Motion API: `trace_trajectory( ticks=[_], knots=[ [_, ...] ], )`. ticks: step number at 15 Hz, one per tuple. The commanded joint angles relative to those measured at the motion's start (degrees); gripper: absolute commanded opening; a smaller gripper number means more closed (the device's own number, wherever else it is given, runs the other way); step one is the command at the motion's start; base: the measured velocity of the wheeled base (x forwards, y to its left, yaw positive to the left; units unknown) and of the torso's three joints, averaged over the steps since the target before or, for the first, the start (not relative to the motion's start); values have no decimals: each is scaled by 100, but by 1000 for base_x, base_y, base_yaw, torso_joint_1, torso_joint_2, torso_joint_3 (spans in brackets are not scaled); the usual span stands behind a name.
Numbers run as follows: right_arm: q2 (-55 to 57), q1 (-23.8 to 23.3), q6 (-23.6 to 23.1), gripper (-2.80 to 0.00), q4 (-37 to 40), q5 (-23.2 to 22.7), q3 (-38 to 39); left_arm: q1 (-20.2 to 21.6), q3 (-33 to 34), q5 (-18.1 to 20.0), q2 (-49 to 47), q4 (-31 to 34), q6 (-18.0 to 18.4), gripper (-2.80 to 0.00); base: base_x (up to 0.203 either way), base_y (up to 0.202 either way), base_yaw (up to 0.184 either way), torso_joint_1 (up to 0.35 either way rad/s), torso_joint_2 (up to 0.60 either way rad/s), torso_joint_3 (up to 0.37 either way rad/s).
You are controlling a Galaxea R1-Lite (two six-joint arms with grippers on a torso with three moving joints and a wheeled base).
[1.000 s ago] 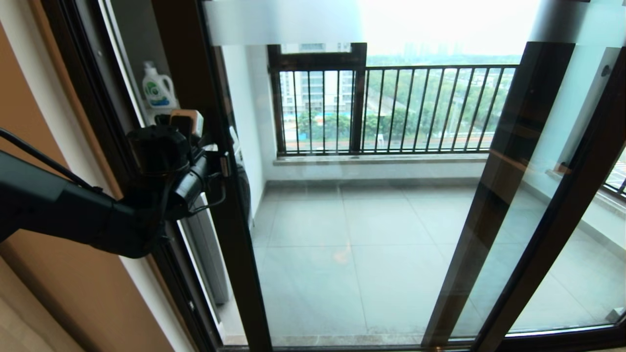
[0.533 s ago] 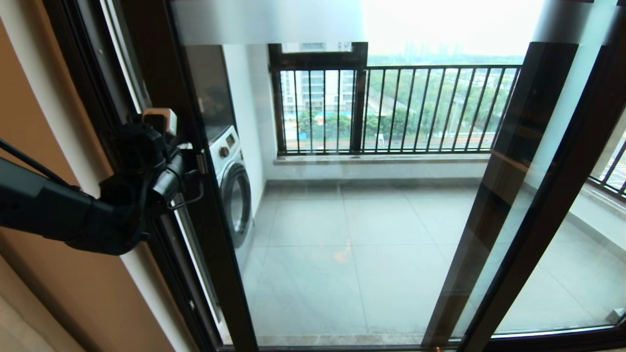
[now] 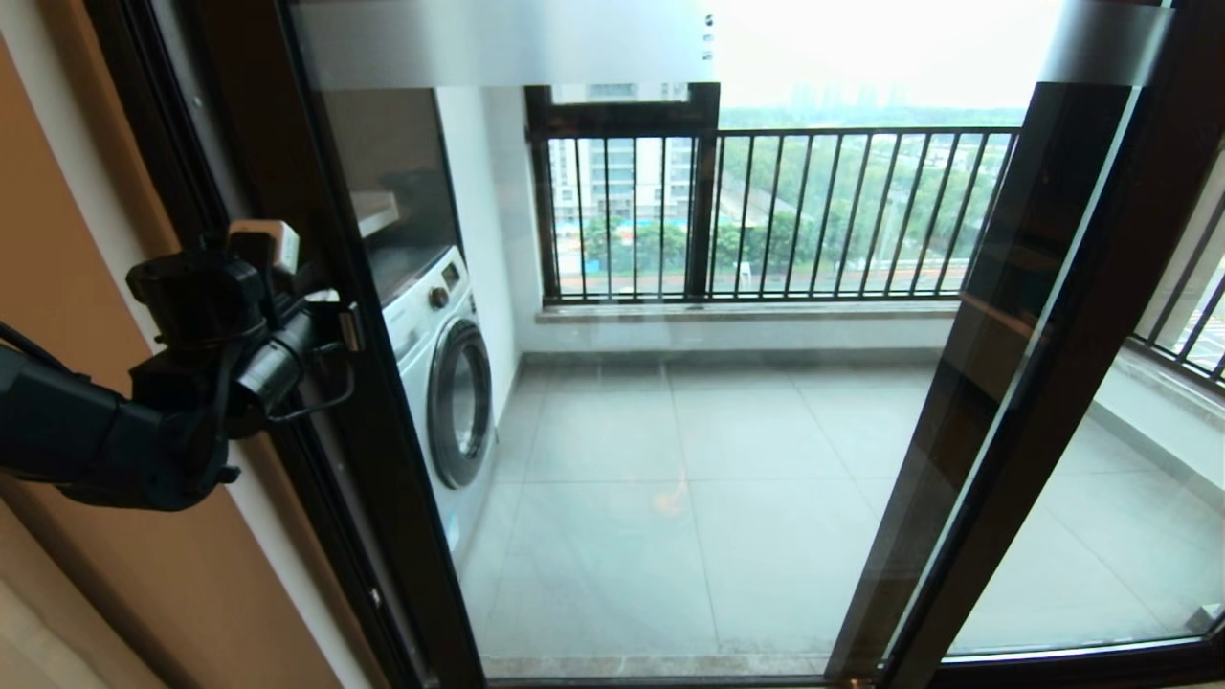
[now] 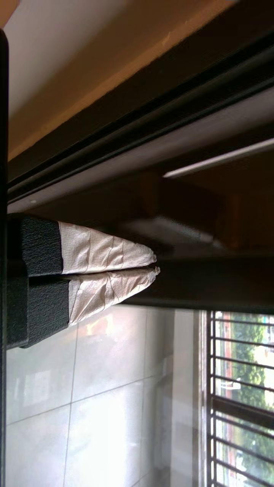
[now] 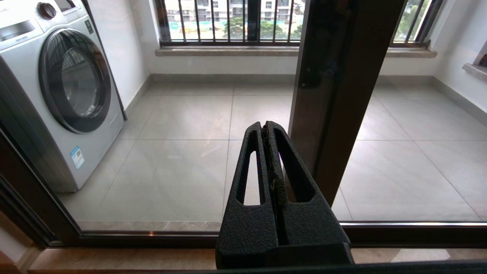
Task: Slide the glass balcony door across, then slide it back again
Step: Close the slid door
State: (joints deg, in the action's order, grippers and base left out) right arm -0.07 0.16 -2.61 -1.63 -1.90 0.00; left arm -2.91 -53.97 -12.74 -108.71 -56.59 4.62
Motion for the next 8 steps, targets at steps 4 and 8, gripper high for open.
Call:
trace_trajectory(
  ticks=[4, 8],
  knots=[
    [7, 2, -3, -280, -4, -3, 70, 520, -337, 138, -374, -36, 12, -280, 0, 0, 0, 0, 0, 0],
    [7, 2, -3, -280, -4, -3, 70, 691, -342, 241, -376, -36, 4, -280, 0, 0, 0, 0, 0, 0]
  ],
)
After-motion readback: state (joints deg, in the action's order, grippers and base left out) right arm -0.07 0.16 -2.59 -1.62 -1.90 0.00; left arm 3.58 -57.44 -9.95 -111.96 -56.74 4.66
